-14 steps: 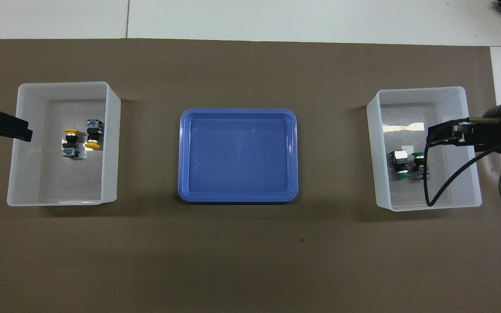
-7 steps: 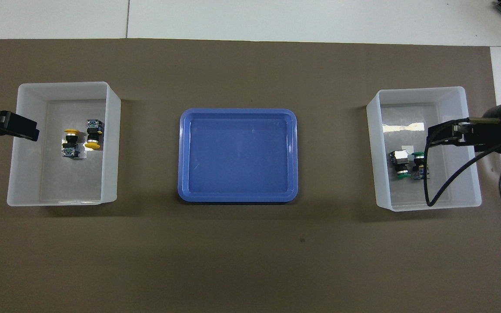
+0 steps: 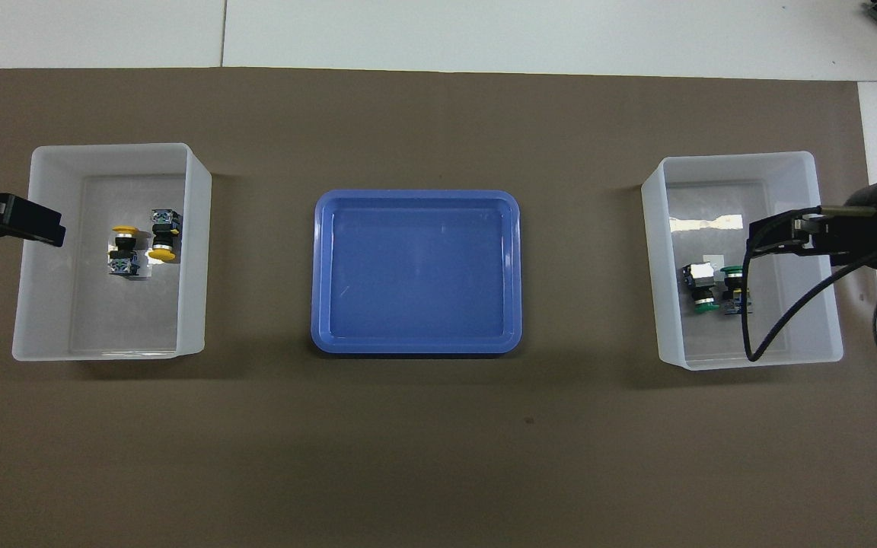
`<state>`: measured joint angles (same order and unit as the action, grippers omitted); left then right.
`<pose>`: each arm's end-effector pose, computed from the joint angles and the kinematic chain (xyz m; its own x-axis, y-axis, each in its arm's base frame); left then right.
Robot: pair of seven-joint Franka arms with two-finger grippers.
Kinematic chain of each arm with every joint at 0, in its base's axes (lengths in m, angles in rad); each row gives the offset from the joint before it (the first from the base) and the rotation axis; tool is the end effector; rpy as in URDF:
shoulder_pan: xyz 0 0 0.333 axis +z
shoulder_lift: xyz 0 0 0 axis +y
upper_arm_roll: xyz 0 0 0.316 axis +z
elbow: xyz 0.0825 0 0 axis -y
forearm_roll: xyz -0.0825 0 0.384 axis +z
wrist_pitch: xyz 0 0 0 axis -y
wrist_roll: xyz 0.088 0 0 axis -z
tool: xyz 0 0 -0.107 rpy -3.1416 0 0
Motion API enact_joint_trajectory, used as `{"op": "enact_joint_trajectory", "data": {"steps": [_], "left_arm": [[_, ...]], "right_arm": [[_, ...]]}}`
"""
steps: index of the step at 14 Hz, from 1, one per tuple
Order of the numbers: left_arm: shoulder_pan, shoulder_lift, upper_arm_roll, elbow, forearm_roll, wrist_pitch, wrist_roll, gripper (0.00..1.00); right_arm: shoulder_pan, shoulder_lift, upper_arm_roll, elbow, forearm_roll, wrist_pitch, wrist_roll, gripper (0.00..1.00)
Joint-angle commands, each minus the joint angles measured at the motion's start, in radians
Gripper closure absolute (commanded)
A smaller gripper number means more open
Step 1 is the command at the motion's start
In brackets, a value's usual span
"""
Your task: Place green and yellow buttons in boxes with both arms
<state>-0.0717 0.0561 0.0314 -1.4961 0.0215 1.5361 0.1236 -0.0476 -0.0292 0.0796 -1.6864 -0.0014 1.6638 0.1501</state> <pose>0.5684 -0.0211 0.6251 0.9865 -0.1624 -0.0188 -0.1628 -0.9864 -0.0211 0.5514 0.0181 0.5939 0.9930 -0.1177 0.0070 -0.1177 -0.9930 0.0027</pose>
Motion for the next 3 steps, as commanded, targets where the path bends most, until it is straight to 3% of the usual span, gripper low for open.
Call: {"op": "enact_joint_trajectory", "data": {"steps": [1,3], "left_arm": [[0.001,-0.024,0.008,-0.026,-0.021,0.019,-0.015,0.00],[0.001,-0.022,0.010,-0.023,-0.025,0.019,-0.028,0.00]], "right_arm": [[-0.014,-0.015,0.006,-0.015,0.017,-0.006,-0.027,0.00],[-0.014,-0.015,0.006,-0.015,0.017,-0.007,-0.029,0.00]]}}
